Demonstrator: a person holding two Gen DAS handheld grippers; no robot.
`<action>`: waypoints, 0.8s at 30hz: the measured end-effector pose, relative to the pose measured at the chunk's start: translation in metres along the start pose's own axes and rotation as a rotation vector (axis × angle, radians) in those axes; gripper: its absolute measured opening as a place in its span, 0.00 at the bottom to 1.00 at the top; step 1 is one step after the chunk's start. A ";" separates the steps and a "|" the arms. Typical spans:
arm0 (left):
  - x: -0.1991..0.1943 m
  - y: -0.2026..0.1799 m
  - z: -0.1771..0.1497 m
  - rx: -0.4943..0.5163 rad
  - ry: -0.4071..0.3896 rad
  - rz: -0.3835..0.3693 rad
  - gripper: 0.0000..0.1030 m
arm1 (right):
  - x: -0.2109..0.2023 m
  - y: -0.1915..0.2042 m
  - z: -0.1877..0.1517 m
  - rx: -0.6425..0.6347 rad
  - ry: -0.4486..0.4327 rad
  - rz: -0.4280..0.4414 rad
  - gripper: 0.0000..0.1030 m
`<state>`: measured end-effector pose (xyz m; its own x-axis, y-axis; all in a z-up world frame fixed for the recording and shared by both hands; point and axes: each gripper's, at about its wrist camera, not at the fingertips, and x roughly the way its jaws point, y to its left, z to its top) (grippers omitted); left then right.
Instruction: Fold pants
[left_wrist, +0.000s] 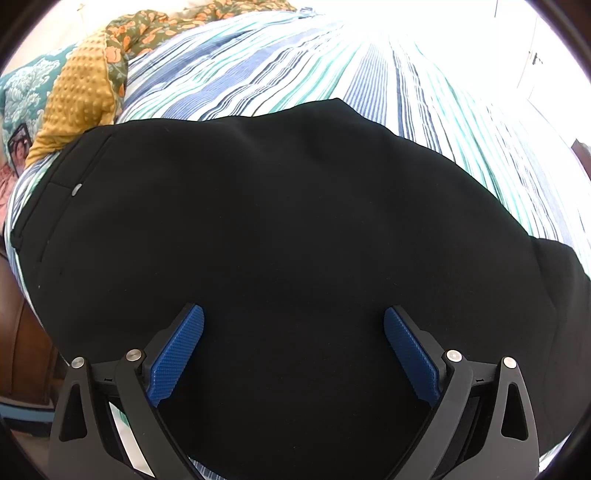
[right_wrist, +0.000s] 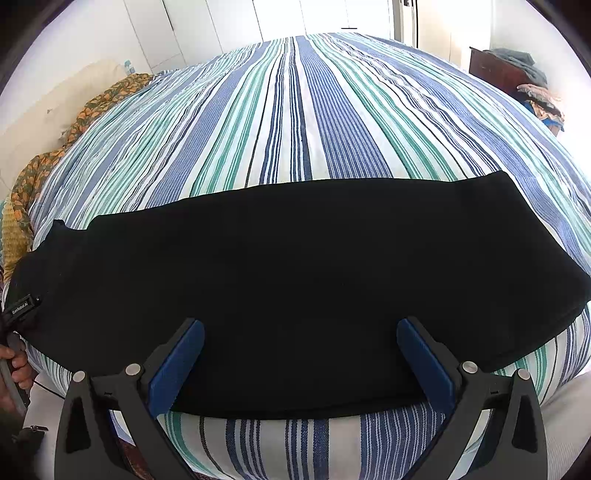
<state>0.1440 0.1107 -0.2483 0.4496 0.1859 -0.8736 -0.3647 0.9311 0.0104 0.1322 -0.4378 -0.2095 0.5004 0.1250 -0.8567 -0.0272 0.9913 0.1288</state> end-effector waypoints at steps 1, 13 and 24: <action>0.000 0.000 0.000 0.000 0.000 0.000 0.95 | 0.000 0.000 0.000 0.000 0.000 0.000 1.00; -0.001 0.000 -0.001 -0.001 0.000 0.000 0.96 | 0.002 0.003 0.000 -0.009 0.000 -0.015 1.00; -0.001 0.002 -0.002 -0.001 0.000 0.000 0.96 | 0.004 0.005 0.001 -0.019 0.000 -0.032 1.00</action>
<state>0.1413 0.1113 -0.2480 0.4497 0.1860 -0.8736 -0.3652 0.9309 0.0102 0.1348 -0.4325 -0.2123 0.5016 0.0936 -0.8600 -0.0282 0.9954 0.0919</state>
